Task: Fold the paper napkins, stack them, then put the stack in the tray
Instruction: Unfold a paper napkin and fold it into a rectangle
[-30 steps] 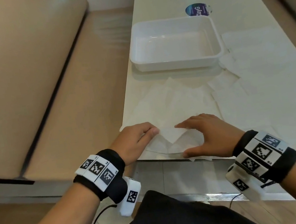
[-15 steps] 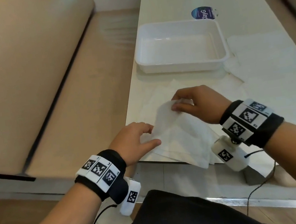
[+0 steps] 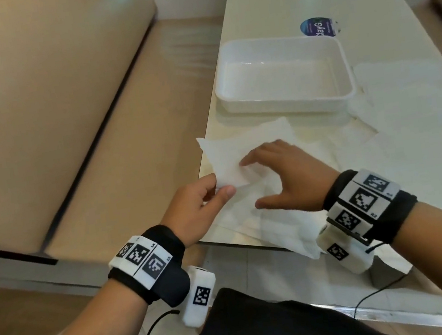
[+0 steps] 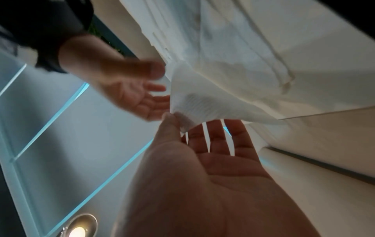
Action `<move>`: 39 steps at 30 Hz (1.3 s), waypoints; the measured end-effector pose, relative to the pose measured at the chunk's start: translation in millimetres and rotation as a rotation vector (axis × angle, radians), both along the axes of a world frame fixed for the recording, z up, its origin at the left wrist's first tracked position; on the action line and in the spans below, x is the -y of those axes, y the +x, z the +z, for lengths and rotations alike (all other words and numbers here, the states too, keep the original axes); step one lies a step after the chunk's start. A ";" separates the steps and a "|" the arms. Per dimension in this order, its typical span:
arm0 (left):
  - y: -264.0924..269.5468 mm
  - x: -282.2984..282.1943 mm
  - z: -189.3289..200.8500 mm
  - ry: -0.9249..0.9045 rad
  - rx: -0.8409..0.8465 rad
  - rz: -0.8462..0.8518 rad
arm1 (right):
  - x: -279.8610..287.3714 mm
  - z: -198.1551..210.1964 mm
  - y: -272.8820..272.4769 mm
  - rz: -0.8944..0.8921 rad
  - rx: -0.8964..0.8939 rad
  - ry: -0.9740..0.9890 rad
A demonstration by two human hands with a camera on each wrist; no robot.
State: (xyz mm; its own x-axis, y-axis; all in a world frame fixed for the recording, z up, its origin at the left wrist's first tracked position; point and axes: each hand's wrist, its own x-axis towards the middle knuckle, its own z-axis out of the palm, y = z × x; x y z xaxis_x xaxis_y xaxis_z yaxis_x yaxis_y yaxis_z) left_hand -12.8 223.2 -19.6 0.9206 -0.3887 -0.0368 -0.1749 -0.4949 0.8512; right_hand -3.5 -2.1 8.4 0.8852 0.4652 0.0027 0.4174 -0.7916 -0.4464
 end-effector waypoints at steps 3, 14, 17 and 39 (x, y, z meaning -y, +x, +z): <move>0.3 3.1 8.8 -0.044 -0.022 0.012 | -5.6 -11.2 1.7 -0.010 -0.068 -0.045; 7.6 -5.0 26.5 0.149 0.422 0.137 | -6.0 0.3 6.9 -0.106 -0.029 0.016; 14.8 -2.4 30.8 0.208 0.426 0.021 | -5.0 4.6 6.3 -0.096 -0.033 0.032; 27.9 0.9 23.8 -0.392 -0.122 0.293 | 32.8 19.5 4.0 -0.464 -0.031 0.377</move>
State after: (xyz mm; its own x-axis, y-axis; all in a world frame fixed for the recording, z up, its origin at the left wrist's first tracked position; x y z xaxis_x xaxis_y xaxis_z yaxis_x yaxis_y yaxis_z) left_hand 15.1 222.3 4.3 0.9912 -0.1210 -0.0541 0.0359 -0.1473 0.9884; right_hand 0.5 -34.9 27.9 0.9980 0.0024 0.0634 0.0485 -0.6728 -0.7382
